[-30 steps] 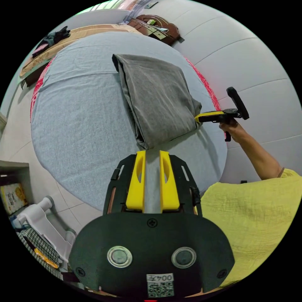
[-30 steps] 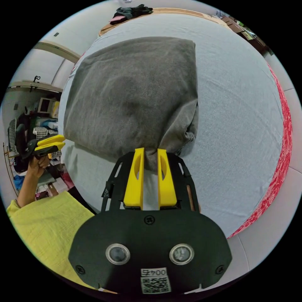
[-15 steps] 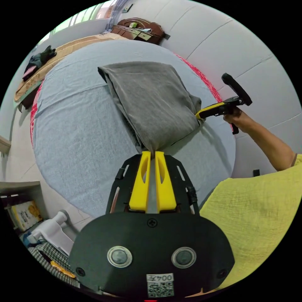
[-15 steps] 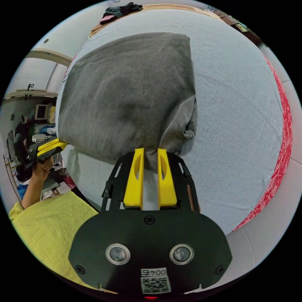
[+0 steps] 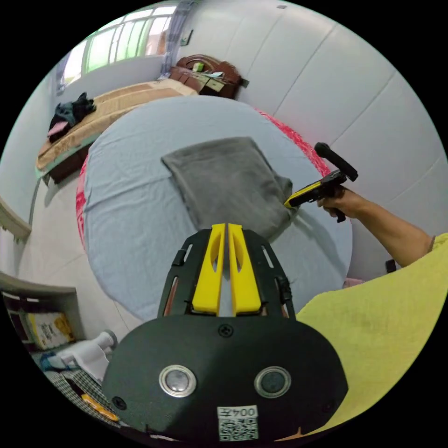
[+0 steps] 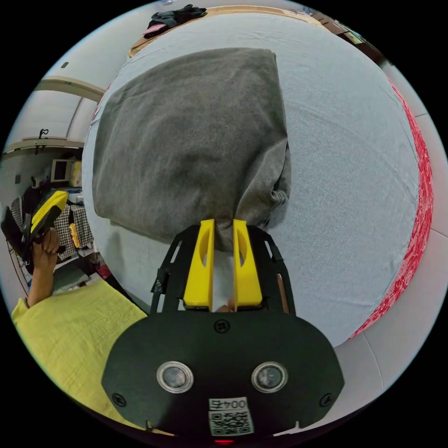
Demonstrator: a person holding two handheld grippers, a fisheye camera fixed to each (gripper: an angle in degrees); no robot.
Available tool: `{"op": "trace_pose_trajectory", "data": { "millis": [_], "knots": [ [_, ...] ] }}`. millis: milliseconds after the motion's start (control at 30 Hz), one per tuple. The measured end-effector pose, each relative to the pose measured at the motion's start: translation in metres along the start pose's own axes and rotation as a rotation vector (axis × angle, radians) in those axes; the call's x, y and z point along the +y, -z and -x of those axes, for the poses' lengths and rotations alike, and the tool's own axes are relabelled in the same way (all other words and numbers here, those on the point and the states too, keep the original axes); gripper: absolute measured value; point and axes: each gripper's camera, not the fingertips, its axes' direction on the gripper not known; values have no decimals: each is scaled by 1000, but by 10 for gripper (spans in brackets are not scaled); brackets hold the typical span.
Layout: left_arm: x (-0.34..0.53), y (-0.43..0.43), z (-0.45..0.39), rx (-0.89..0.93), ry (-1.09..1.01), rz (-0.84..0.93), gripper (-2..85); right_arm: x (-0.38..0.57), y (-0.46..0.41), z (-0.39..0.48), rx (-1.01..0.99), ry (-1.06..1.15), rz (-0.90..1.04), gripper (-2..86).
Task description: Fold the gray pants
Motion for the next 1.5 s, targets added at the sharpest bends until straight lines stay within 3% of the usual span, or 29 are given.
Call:
{"op": "trace_pose_trajectory", "data": {
  "millis": [233, 400, 567, 633, 700, 767, 833, 967, 1133, 1300, 1367, 1500],
  "knots": [
    [-47, -88, -16, -28, -36, 193, 3, 24, 4, 2, -2, -67, -67, 69],
    [-50, -109, -33, -133, -119, 273, 2, 62, 13, -21, -157, -85, -203, 25],
    [-55, -112, -19, -65, -70, 300, 2, 175, 67, -39, -118, -180, -730, -4],
    [-57, -113, -13, -33, -53, 312, 2, 204, 66, -42, -81, -135, -859, -3],
    [-61, -113, -7, -12, -48, 329, 2, 213, 56, -54, -81, -220, -841, 0],
    [-63, -112, -4, -11, -52, 336, 2, 205, 36, -72, -202, -241, -671, 13],
    [-64, -110, -2, -17, -58, 338, 2, 200, 23, -79, -302, -223, -631, 57],
    [-66, -104, 4, -32, -63, 339, 1, 187, 10, -94, -395, -271, -601, 106],
    [-71, -95, 17, -29, -73, 346, 2, 177, 2, -113, -473, -286, -570, 102],
    [-76, -82, 39, -12, -65, 344, 3, 168, 9, -108, -423, -219, -540, 47],
    [-77, -77, 47, -5, -64, 341, 3, 166, 17, -109, -288, -241, -508, 26],
    [-82, -64, 73, 37, -25, 337, 5, 168, 15, -126, -361, -280, -505, 29]
  ]
}}
